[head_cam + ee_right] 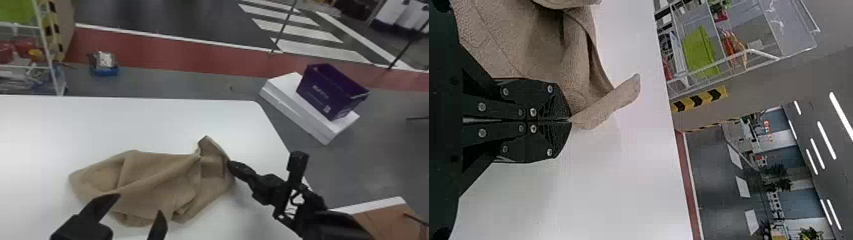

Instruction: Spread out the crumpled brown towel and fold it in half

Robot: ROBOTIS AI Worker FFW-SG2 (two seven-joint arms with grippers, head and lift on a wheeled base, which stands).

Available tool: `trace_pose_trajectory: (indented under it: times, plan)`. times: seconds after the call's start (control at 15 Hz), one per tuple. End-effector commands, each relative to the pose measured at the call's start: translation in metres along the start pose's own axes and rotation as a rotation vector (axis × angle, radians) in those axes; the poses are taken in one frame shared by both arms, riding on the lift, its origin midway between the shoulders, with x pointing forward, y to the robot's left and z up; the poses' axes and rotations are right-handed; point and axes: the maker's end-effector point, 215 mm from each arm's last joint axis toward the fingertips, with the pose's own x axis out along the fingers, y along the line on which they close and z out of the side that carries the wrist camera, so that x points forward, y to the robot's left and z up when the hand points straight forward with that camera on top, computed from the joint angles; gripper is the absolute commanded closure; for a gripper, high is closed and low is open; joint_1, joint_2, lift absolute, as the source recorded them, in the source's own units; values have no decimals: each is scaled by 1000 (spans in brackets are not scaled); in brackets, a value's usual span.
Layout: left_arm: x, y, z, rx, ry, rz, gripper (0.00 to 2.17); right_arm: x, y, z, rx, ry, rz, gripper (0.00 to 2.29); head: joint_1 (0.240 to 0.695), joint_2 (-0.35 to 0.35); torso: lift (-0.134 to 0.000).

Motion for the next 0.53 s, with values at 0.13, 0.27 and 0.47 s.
trace_pose_trajectory:
  times: [0.13,0.27,0.47]
  plan:
    - [24,-34,-20,29,30,-79,272,1,5,3,21,-11,14,1224,695,-350,-123]
    - [34,-45,-35,51,53,-103,272,2,9,8,20,-16,19,87,695,-350,-123]
    - [44,-48,-41,70,50,-104,272,1,11,10,26,-11,22,46,695,-350,-123]
